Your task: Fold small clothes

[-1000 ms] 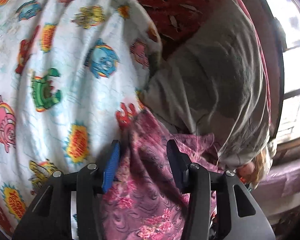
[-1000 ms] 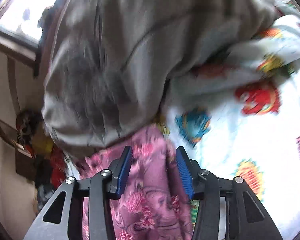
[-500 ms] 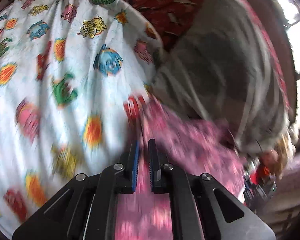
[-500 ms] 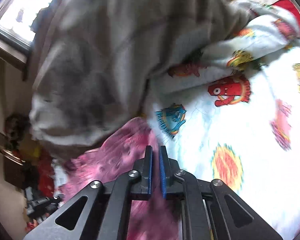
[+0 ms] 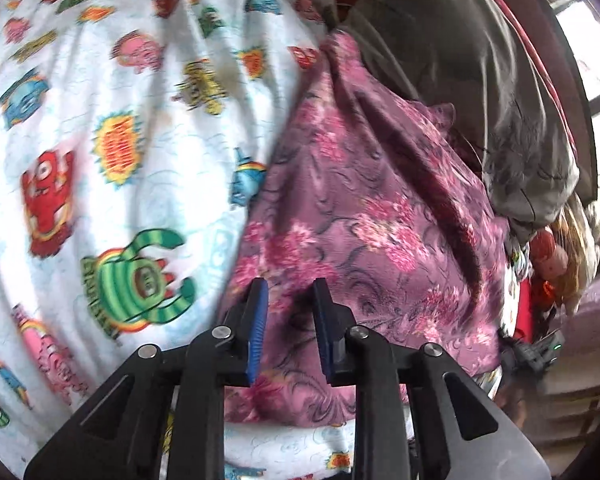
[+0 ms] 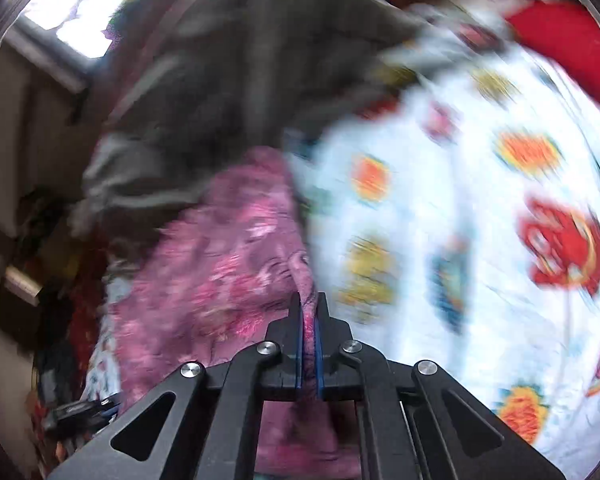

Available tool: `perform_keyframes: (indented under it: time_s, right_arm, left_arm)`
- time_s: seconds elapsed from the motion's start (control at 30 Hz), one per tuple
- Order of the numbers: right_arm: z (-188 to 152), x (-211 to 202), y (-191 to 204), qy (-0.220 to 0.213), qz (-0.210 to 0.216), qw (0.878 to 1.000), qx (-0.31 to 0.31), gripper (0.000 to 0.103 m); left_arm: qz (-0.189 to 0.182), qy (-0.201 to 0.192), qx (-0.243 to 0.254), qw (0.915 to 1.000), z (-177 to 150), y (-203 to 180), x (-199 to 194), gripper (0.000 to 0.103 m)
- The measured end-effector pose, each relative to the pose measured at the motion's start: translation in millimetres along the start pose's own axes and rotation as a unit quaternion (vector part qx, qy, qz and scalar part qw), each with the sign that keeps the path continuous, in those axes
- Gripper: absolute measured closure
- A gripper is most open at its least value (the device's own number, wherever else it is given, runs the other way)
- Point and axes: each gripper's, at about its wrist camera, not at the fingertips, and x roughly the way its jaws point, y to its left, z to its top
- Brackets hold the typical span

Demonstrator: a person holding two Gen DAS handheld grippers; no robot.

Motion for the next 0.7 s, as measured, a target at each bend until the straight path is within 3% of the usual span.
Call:
perform_keyframes:
  time_s: [0.1,0.2,0.27,0.33,0.5,0.63,0.7]
  right_arm:
    - [-7.3,-4.0,-6.2,0.012,-0.009,1.000,0.022,0.098]
    - [-14.4,-24.6,4.9,0.000,0.002,1.000,0.017,0.087]
    - [-24.7,-37.2,1.5,0.006,-0.002,1.000,0.023,0.066]
    - [-42.5,-52.7,-9.4,0.008,-0.010,0.999,0.035,0.065]
    - [-72.1,-74.6,-36.0,0.011,0.022,0.994,0.104,0.063]
    - [-71.2,-67.2,-29.9,0.010,0.056,0.990,0.130,0.061]
    - [-63.1,-53.2,-24.8,0.008,0.052,0.988,0.142,0.061]
  left_arm:
    - [-0.016,0.000,-0.020,0.9997,-0.9,10.5,-18.0,0.083]
    - [-0.042,-0.001,-0.023,0.9989,-18.0,19.9,-35.4,0.081]
    - [-0.065,0.000,-0.035,0.9973,-29.6,28.3,-41.8,0.077]
    - [-0.088,0.012,-0.052,0.9947,-41.3,37.2,-41.9,0.069]
    - [-0.131,0.046,-0.086,0.9867,-53.5,46.9,-30.5,0.069]
    - [-0.121,0.054,-0.099,0.9862,-53.0,39.3,-19.1,0.069]
    - [-0.119,0.049,-0.112,0.9853,-45.6,40.0,-15.6,0.069]
